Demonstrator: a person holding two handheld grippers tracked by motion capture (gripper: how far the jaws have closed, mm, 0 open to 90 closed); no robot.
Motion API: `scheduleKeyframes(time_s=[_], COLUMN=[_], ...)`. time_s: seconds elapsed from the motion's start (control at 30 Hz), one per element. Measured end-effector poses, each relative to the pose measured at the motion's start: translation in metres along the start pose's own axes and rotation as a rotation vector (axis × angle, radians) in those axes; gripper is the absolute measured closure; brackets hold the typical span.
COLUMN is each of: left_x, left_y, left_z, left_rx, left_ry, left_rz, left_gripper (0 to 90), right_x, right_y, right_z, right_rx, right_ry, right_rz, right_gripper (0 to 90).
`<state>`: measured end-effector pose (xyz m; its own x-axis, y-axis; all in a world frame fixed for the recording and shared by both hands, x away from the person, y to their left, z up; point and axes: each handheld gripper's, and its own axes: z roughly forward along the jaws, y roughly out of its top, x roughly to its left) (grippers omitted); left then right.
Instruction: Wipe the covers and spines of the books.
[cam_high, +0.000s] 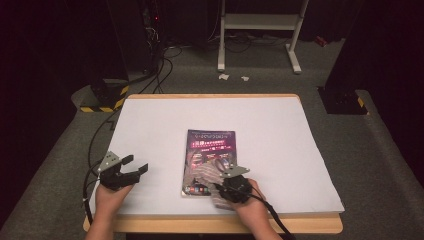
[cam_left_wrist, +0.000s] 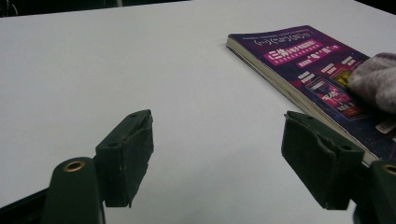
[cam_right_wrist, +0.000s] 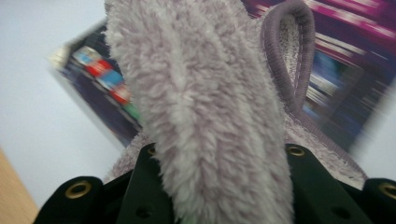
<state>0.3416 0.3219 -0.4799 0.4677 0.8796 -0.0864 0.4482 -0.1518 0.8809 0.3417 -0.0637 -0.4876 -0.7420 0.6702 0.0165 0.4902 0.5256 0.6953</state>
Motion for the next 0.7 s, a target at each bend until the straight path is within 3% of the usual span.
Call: scheduleKeyframes(time_s=[0.07, 0.23, 0.37, 0.43, 0.53, 0.7], left_x=[0.001, 0.005, 0.005, 0.004, 0.003, 0.002], left_y=[0.000, -0.001, -0.002, -0.002, -0.002, -0.002], left_z=[0.000, -0.002, -0.002, -0.002, -0.002, -0.002], left_rx=[-0.001, -0.008, -0.005, -0.002, 0.001, 0.002], left_ry=[0.007, 0.016, 0.015, 0.014, 0.013, 0.016], left_rz=[0.002, -0.004, -0.004, -0.005, 0.002, 0.001], left_gripper=[25.2, 25.2, 25.2, 25.2, 25.2, 25.2], right_x=[0.018, 0.052, 0.063, 0.060, 0.047, -0.003], right_y=[0.012, 0.035, 0.043, 0.042, 0.034, 0.002], right_z=[0.013, 0.038, 0.047, 0.045, 0.034, 0.002], right_rx=[0.002, 0.002, -0.004, 0.001, 0.007, -0.003], right_ry=[0.039, 0.118, 0.136, 0.140, 0.108, 0.015], right_rz=[-0.047, -0.107, -0.120, -0.116, -0.103, 0.004], right_gripper=[68.8, 68.8, 68.8, 68.7, 68.6, 68.6])
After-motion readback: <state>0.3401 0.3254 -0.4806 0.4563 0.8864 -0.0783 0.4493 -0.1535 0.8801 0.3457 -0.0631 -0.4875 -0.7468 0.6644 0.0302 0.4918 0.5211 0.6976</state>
